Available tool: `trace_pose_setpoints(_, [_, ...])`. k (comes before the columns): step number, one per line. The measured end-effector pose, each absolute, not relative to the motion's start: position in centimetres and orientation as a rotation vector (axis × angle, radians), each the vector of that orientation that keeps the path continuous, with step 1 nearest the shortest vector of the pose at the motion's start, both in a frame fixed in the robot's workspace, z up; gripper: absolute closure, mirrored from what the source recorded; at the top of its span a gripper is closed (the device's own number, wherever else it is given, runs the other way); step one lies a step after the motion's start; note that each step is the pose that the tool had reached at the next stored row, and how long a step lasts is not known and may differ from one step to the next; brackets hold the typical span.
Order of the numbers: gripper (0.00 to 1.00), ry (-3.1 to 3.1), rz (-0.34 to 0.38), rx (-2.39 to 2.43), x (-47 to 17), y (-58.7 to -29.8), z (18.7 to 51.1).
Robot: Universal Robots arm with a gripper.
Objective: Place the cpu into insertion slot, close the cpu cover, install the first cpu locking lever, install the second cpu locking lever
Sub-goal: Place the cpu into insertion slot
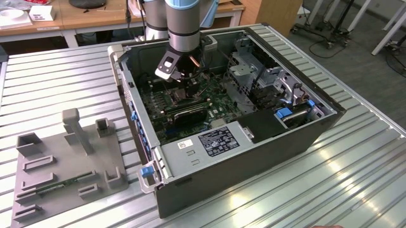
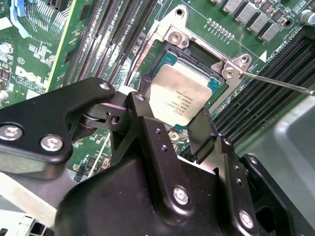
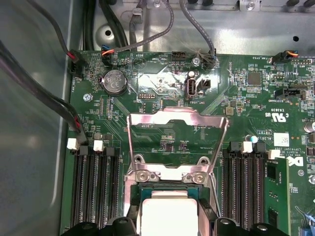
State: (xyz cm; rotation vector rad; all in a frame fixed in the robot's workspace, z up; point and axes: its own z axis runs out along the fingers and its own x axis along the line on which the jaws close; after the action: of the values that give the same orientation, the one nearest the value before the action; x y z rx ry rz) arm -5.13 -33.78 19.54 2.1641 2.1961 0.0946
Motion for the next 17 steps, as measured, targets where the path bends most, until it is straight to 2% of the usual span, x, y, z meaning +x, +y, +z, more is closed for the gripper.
trace_pose_setpoints(17, [0.46,2.187,0.079,2.189,-5.05,-33.78,19.51])
